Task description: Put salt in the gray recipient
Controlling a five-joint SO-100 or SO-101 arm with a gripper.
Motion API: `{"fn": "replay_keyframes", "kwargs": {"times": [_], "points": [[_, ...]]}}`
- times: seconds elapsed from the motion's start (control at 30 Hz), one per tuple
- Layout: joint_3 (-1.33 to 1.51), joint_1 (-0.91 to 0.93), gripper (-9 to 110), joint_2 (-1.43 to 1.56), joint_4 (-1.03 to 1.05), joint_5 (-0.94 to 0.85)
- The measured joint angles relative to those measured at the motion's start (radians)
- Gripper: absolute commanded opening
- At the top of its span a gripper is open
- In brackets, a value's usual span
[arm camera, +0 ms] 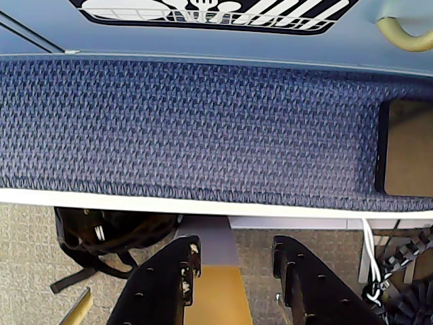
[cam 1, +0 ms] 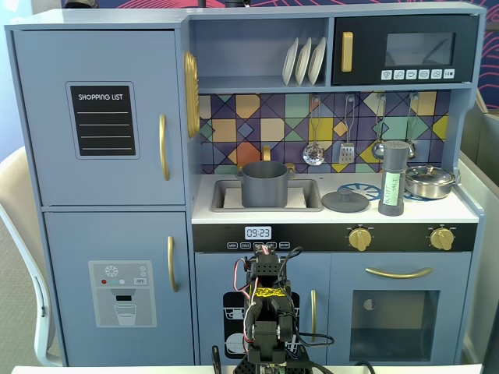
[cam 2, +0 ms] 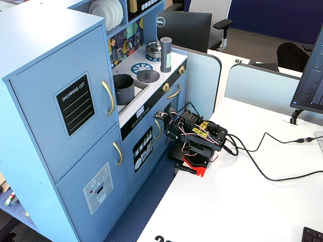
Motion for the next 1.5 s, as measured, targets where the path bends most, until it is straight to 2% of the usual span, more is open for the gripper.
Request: {"fn": "replay_keyframes", "kwargs": {"times": [0.17, 0.63, 0.87, 1.1, 1.23, 1.33, 1.5], "points": [[0.000, -0.057, 0, 0.000, 0.000, 0.023], [-0.015, -0.037, 0, 0.000, -0.006, 0.066], [-0.206, 0.155, 0, 0.000, 0.038, 0.008], [-0.414, 0.451, 0, -0.011, 0.043, -0.035], [-0.535, 0.634, 0, -0.084, -0.094, -0.031], [-0.597, 0.730, 0, -0.163, -0.293, -0.020], [-0.646, 0.778, 0, -0.319, -0.706, -0.021]]}}
